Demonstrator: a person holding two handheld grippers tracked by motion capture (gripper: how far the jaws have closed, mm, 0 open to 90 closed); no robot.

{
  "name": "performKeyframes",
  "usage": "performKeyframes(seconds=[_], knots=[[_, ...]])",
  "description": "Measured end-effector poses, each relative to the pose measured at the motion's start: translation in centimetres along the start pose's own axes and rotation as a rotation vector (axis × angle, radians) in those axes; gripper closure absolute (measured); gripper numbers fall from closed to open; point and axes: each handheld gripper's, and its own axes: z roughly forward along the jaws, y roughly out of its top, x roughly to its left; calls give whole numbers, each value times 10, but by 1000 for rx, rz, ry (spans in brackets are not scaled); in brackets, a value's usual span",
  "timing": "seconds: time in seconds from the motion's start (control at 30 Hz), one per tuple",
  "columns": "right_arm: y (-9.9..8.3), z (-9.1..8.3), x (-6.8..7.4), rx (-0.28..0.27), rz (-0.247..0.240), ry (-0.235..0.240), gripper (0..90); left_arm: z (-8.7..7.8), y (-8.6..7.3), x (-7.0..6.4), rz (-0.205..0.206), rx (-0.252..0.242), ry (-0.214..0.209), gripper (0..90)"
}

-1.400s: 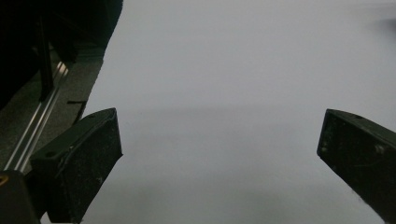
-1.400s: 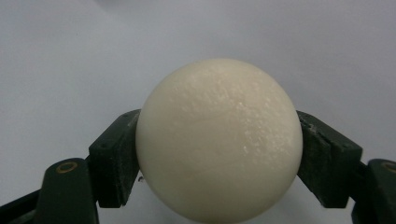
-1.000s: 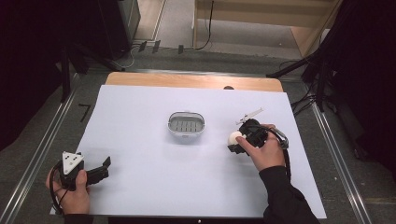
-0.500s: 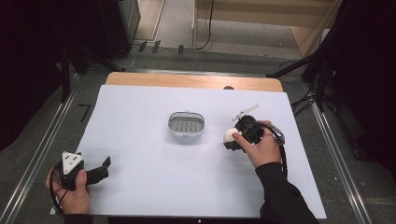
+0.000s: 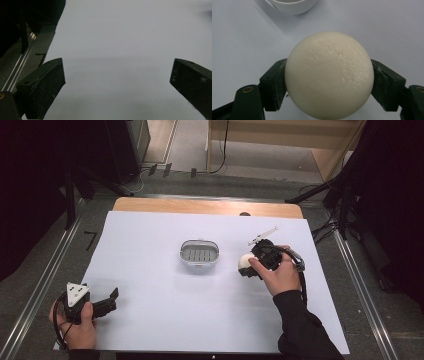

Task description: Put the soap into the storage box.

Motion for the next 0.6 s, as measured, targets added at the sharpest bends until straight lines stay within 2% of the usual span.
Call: performKeyframes(seconds=[0.6], knots=[[33,3,13,-21,-31,15,242,-1,0,1,-4,-4,-5,2]])
